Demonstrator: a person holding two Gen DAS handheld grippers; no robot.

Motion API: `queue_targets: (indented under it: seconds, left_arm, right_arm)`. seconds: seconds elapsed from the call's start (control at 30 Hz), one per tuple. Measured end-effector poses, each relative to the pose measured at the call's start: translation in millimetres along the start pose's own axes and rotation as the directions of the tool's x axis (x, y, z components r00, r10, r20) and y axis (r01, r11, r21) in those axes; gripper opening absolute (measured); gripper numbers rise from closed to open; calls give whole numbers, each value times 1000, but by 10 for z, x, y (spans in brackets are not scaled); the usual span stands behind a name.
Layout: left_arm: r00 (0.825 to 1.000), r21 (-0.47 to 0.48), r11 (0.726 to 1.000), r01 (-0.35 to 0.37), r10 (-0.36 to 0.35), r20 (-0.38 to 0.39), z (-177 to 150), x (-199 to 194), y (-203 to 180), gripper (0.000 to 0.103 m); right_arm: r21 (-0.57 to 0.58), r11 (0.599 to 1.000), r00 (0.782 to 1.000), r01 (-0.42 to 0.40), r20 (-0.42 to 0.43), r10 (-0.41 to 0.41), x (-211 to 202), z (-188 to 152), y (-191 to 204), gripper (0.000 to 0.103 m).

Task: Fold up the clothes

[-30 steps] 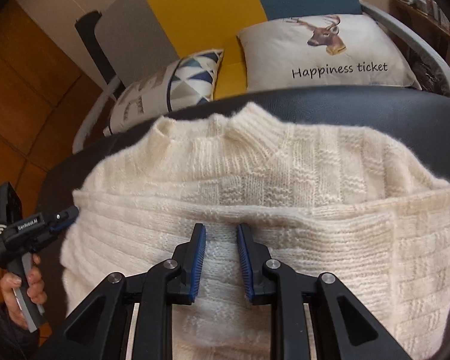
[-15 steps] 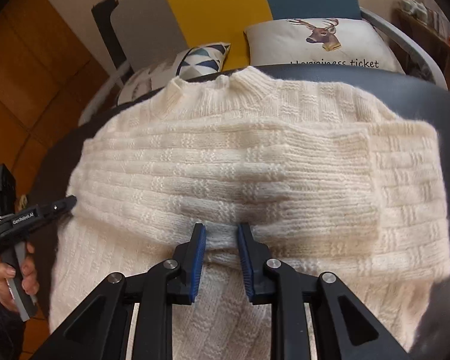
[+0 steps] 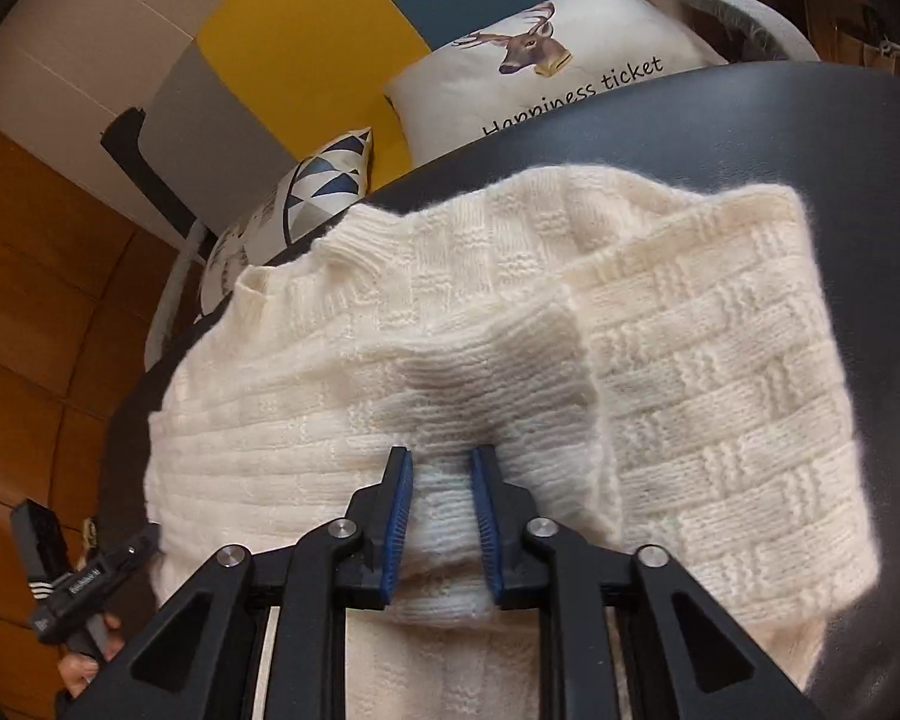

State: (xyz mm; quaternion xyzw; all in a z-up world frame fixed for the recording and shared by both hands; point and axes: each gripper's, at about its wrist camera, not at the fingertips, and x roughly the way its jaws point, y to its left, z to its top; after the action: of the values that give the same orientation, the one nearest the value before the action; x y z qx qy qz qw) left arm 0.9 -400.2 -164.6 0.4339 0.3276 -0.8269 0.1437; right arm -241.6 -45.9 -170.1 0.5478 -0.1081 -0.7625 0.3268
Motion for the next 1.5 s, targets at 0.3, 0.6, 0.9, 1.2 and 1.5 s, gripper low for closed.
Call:
queue_targets:
  seconds: [0.3,0.6,0.9,1.2,1.5]
  left_arm:
    - [999,-11,999,44,-44,32,-67,-359,-27,29]
    - [998,63,998,8,-13,69,-893,-1083,177,44]
    - [998,69,998,-10,5,61,-1581,-1316,365,44]
    - [983,226,961,-159,176,-57,-1723,-794,35,47]
    - [999,128,991,-35,36,-9,-1587,-1053,69,46]
  right_arm:
    - [-170,985,999,39,35,-33,-524,-336,385,23]
    - [-213,977,999,29,-32,-36,-1152,-1414,270,24]
    - [-188,975,987,115,-90,-134,-1444,-2121,-30,24]
    - [-291,915,937,280,-122,-326,-1438,-2278,-85,21]
    - [-257,942,968,216,-70,-241,-1685,-2186,-13,24]
